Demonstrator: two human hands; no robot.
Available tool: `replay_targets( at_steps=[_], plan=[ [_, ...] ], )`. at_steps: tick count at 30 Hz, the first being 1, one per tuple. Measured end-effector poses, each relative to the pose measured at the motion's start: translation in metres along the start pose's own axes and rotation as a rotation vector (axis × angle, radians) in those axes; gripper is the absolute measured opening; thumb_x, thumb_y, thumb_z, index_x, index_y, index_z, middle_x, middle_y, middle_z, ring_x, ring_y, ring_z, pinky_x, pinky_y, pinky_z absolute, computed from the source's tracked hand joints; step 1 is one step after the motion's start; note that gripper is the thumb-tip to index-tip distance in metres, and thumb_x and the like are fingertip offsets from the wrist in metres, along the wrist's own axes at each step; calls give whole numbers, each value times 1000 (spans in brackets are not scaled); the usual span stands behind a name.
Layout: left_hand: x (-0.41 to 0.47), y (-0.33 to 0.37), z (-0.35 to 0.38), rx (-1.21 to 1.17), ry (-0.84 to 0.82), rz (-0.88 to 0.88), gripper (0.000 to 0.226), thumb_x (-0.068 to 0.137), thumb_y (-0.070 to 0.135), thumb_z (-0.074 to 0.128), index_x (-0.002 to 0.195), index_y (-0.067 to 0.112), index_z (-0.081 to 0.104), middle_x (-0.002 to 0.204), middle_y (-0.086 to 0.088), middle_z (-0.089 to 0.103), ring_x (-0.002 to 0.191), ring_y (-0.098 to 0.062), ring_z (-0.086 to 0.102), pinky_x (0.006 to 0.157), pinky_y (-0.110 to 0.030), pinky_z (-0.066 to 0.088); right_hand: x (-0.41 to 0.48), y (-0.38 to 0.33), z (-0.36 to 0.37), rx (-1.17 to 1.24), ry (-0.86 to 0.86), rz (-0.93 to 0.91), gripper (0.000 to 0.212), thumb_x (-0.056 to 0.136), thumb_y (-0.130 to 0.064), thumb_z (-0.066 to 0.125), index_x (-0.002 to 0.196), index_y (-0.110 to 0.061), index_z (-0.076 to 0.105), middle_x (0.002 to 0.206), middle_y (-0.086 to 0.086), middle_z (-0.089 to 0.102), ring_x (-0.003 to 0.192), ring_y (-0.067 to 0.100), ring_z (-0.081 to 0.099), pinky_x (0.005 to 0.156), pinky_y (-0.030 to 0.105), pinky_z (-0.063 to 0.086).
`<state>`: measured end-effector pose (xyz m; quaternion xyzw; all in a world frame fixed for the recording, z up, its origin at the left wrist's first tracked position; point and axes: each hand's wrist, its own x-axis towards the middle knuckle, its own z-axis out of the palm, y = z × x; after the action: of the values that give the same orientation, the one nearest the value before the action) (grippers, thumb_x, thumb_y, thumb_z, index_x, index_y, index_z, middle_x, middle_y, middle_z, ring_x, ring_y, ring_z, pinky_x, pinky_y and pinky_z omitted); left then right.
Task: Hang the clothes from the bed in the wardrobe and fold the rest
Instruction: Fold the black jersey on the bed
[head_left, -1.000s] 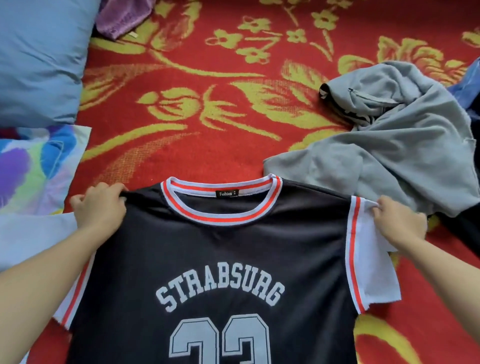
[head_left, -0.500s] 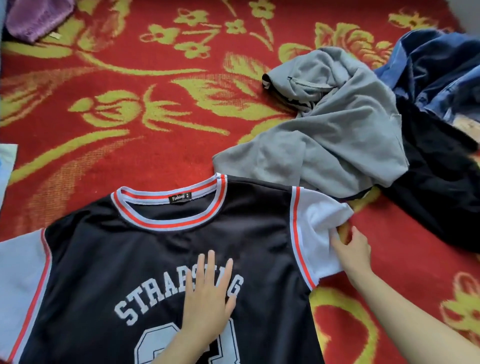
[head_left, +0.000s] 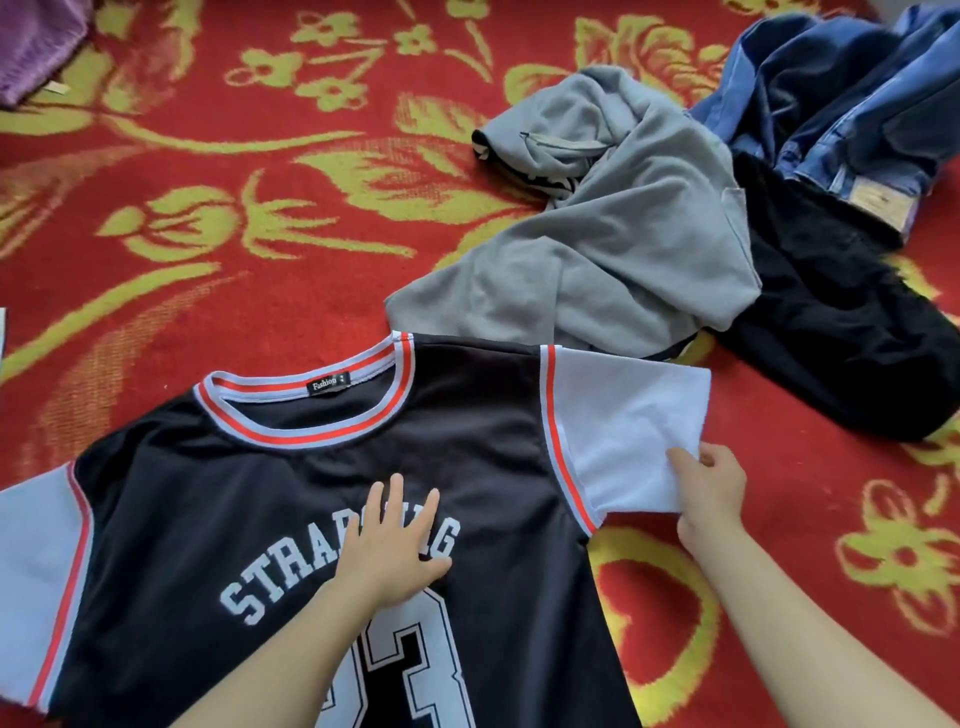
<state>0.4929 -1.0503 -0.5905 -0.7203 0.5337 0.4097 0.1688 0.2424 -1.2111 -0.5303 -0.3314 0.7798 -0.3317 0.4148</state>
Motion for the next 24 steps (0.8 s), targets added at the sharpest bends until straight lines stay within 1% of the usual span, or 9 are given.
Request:
replay_targets(
  at_steps=[4,7,9,11,13,16,18,20,24],
  plan=[
    [0,-1,-16,-109,-82,-18,73,88,63,37,148,41,-1,156,-3,-22,142,-24,-22,115,-45,3,-55,-10,25,-323,-117,-491,23,78,3,63,72,-11,46,65,1,47,67,22,43,61,31,27],
    [-1,0,-24,-235,-126,-26,65,90,63,29,148,40,9,157,0,-16,143,-23,-21,116,-44,1,-103,1,45,-511,-464,-787,16,75,2,68,72,-6,54,70,14,58,69,28,54,64,33,31],
    [-5,0,-33,-445,-110,-11,56,93,57,18,146,39,20,158,4,-7,144,-23,-16,117,-42,-1,-124,17,51,-751,-783,-860,22,86,-20,62,101,-5,59,105,17,61,101,28,55,83,32,36],
    [-14,-4,-47,-908,-111,-19,46,93,59,27,136,44,34,153,13,11,145,-17,3,118,-41,3,-130,35,52,-925,-980,-799,50,94,-38,48,137,-14,39,147,9,33,136,18,27,108,30,21],
    [-15,-17,-51,-1279,-57,-96,60,86,70,33,138,41,36,149,11,34,140,-13,21,116,-42,10,-124,43,51,-982,-920,-794,55,98,-42,38,147,-21,24,157,2,10,144,12,6,113,28,9],
    [-14,-19,-48,-1246,124,-107,60,88,55,48,141,30,37,137,9,48,123,-9,40,99,-32,29,-110,53,40,-1198,-762,-842,58,98,-44,33,149,-23,15,158,5,-2,146,19,-3,114,32,8],
    [-10,-8,-45,-1272,270,-198,61,87,42,61,140,23,40,123,5,56,111,-11,47,90,-30,35,-105,52,30,-1317,-680,-920,67,88,-45,56,145,-17,33,155,17,18,143,31,17,111,41,27],
    [-4,4,-46,-1358,351,-289,62,86,30,66,141,19,38,126,-4,54,112,-18,49,91,-33,39,-99,57,23,-1322,-624,-1022,71,61,-39,83,124,-14,61,136,21,49,125,36,49,92,45,49],
    [7,19,-46,-1521,325,-359,62,87,15,66,140,15,35,121,-12,52,91,-23,56,75,-32,48,-88,64,16,-1315,-533,-1059,80,46,-30,89,118,-8,65,128,23,56,117,38,55,85,49,52]
  ],
)
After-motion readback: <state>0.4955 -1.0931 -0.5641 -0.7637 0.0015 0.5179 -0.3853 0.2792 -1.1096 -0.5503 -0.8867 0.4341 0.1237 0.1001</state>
